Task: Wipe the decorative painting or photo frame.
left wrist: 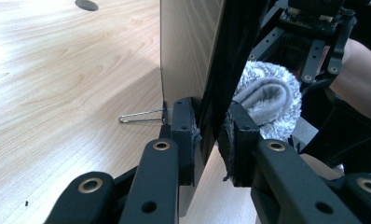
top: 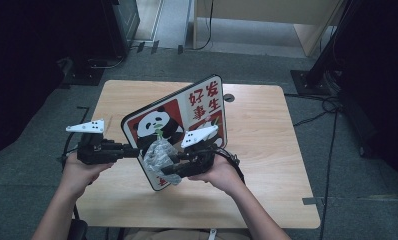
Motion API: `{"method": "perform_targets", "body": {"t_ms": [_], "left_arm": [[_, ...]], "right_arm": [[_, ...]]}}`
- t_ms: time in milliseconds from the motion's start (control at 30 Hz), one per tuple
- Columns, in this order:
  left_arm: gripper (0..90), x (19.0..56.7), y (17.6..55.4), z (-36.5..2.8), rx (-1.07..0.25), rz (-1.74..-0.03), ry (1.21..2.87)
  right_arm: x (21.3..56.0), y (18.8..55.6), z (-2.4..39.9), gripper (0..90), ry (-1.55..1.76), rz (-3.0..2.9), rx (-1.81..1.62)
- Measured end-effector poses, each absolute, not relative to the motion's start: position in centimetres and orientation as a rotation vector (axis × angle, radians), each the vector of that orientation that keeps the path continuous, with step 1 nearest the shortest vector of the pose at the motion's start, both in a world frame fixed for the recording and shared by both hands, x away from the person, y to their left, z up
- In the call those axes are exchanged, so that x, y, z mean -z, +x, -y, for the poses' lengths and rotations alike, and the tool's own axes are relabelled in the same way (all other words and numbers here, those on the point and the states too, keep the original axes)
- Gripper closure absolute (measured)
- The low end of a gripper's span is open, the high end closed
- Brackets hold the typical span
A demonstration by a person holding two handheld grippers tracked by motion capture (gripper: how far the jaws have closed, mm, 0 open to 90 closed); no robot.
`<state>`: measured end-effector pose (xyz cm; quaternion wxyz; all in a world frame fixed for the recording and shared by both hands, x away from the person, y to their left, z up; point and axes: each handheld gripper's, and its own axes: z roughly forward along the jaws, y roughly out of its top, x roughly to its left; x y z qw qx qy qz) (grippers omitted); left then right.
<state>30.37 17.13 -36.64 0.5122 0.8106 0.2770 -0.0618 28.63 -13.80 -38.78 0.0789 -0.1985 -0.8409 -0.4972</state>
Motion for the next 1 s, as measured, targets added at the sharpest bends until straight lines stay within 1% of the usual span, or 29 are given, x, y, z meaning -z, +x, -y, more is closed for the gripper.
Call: {"method": "perform_targets", "body": {"t_ms": [1000], "left_arm": [[76.4,36.7,30.4,-17.1,0.148,-0.667,1.948]], "right_arm": [[44.0,27.7,14.2,61.9,-0.621,2.512,1.37]]}}
